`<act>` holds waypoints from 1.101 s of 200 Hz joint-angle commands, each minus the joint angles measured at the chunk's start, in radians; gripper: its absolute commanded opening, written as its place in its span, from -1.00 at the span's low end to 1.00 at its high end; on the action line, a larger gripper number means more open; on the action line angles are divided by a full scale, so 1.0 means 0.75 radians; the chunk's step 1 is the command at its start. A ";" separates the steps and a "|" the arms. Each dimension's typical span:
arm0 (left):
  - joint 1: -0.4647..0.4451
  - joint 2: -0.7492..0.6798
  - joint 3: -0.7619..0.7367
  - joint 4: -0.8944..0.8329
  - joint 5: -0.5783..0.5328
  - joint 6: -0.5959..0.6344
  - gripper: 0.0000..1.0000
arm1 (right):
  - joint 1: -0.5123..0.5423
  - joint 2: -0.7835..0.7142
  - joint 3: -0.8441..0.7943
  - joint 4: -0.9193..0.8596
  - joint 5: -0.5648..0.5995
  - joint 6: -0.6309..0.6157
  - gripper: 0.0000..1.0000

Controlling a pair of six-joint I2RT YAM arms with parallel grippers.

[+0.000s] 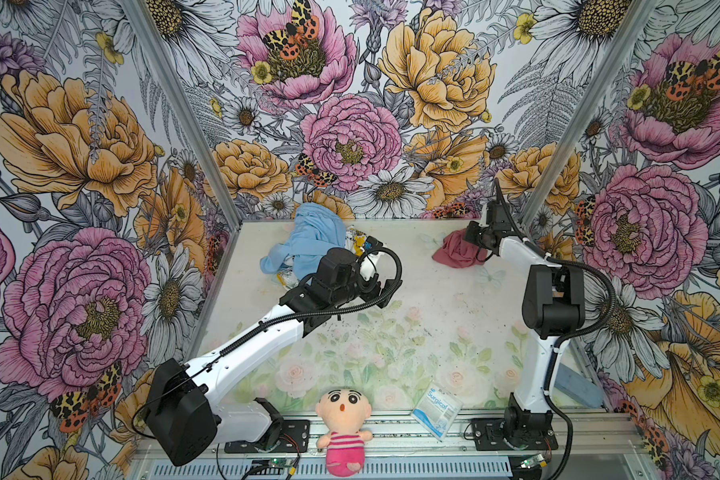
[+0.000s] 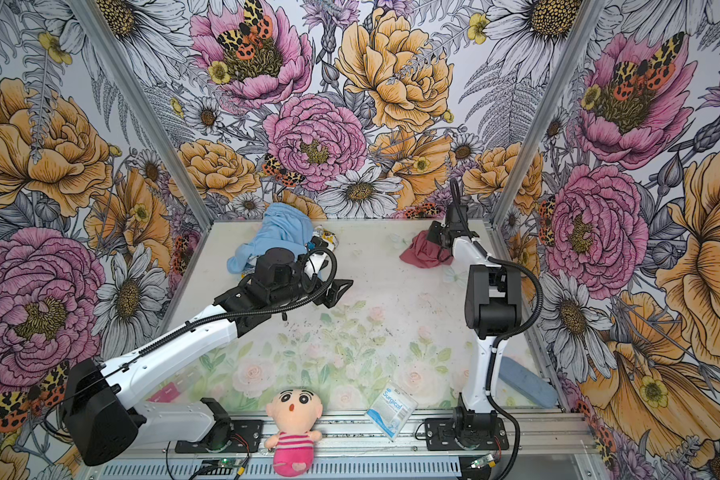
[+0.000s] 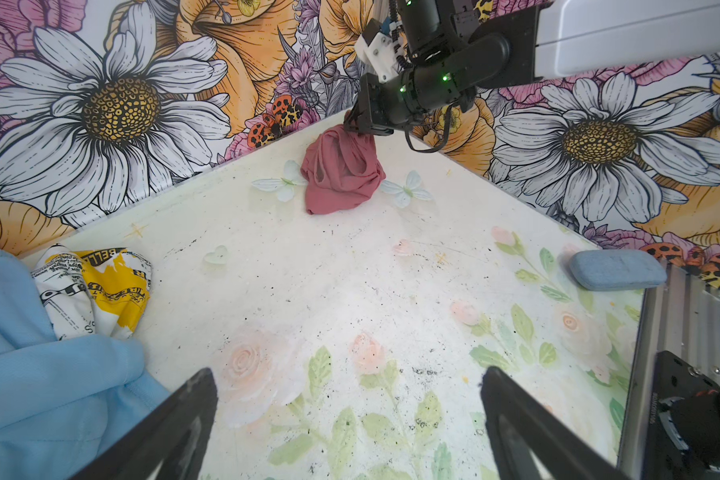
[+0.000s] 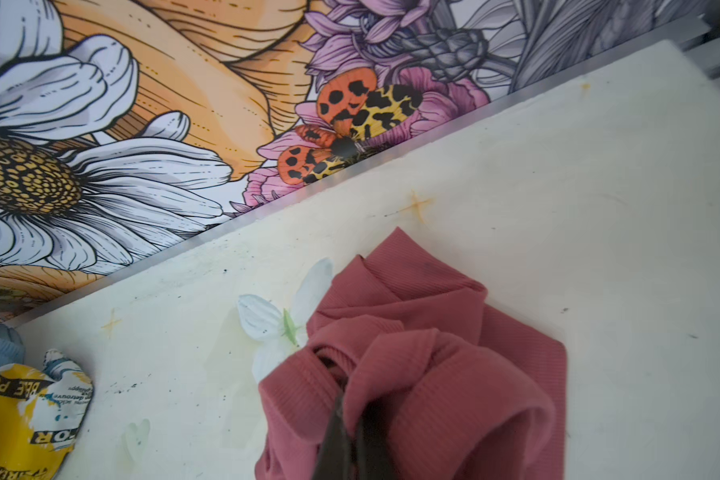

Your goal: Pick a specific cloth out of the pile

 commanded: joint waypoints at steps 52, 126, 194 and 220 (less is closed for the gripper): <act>0.001 -0.089 0.008 -0.032 -0.033 0.039 0.98 | 0.032 0.252 0.146 -0.118 0.014 0.171 -1.00; 0.009 -0.098 -0.029 -0.005 -0.012 0.026 0.98 | -0.004 0.235 0.173 -0.265 0.007 0.131 -0.78; 0.092 -0.120 -0.004 -0.005 0.054 0.051 0.98 | -0.029 0.046 0.146 -0.265 0.055 0.096 0.50; 0.130 -0.122 0.009 -0.008 0.084 0.057 0.98 | -0.042 -0.014 0.148 -0.269 0.000 0.110 0.57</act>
